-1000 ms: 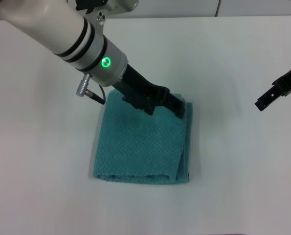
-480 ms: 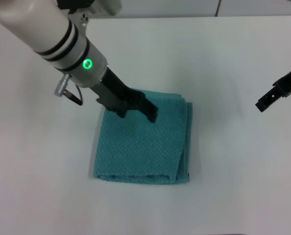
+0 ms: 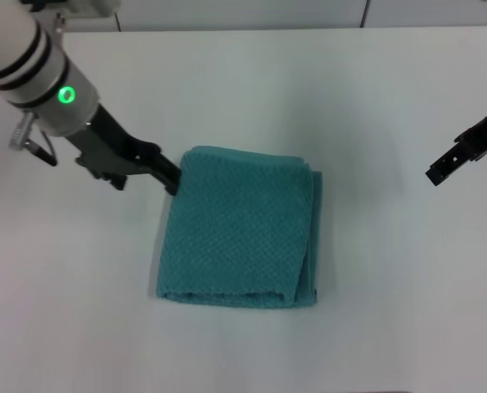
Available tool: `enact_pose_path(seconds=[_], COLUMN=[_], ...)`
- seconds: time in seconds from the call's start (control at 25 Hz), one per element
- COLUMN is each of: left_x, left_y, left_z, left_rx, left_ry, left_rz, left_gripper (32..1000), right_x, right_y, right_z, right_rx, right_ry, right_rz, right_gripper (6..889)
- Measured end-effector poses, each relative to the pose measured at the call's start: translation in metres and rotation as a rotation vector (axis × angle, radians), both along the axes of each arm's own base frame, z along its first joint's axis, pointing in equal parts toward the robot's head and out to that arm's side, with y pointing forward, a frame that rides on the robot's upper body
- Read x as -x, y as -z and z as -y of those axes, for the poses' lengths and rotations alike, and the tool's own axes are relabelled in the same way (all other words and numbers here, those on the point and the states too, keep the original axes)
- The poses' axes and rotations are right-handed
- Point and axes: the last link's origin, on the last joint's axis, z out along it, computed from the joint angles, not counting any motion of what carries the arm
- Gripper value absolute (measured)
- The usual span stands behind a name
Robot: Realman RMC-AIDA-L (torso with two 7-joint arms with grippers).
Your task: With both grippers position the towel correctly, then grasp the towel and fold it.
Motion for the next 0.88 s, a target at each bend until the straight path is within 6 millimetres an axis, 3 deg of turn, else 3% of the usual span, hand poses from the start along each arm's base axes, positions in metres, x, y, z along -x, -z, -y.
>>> enact_pose_path(seconds=[0.2,0.88], left_x=[0.026,0.029], left_y=[-0.023,-0.027], left_z=[0.000,0.000], left_rx=[-0.056,-0.069], left_ry=[-0.062,-0.071], left_rz=[-0.068,-0.076], left_gripper=[894,894], right_x=[-0.001,0.000], right_y=[0.000,0.000], right_z=[0.000,-0.001], right_rx=[-0.004,-0.007], right_ry=[0.001,0.001], right_rz=[0.001,-0.001], right_gripper=[860,860])
